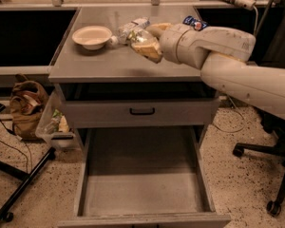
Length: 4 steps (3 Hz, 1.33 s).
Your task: Pick 7up can from middle drawer and place on counter
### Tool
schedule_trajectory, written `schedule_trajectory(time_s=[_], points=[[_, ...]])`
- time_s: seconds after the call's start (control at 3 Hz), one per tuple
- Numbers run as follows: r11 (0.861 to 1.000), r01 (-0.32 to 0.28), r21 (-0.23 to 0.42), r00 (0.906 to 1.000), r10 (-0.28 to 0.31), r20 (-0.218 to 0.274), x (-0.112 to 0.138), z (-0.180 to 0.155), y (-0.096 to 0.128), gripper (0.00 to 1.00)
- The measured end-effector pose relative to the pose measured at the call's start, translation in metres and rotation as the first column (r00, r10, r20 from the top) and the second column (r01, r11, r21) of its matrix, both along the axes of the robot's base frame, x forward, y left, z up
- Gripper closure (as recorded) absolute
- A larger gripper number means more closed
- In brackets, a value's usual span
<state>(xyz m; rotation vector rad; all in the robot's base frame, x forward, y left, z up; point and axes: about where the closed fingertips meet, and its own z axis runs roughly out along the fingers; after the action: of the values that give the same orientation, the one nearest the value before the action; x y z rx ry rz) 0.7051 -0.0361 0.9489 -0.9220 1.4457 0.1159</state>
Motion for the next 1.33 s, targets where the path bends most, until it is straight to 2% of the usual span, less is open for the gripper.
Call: schedule_trajectory(time_s=[0.33,0.67,1.0,1.33], points=[[0.997,0.073,-0.017,0.9972,-0.073,-0.013,0.033,-0.001,-0.013,1.0],[0.995,0.086,-0.054,0.9919,-0.091,-0.089,0.049,-0.034,-0.01,1.0],[0.993,0.059,-0.104,0.9827,-0.077,-0.169,0.059,-0.069,-0.008,1.0],[0.993,0.053,-0.102,0.9795,-0.071,-0.188,0.061,-0.069,-0.008,0.8]])
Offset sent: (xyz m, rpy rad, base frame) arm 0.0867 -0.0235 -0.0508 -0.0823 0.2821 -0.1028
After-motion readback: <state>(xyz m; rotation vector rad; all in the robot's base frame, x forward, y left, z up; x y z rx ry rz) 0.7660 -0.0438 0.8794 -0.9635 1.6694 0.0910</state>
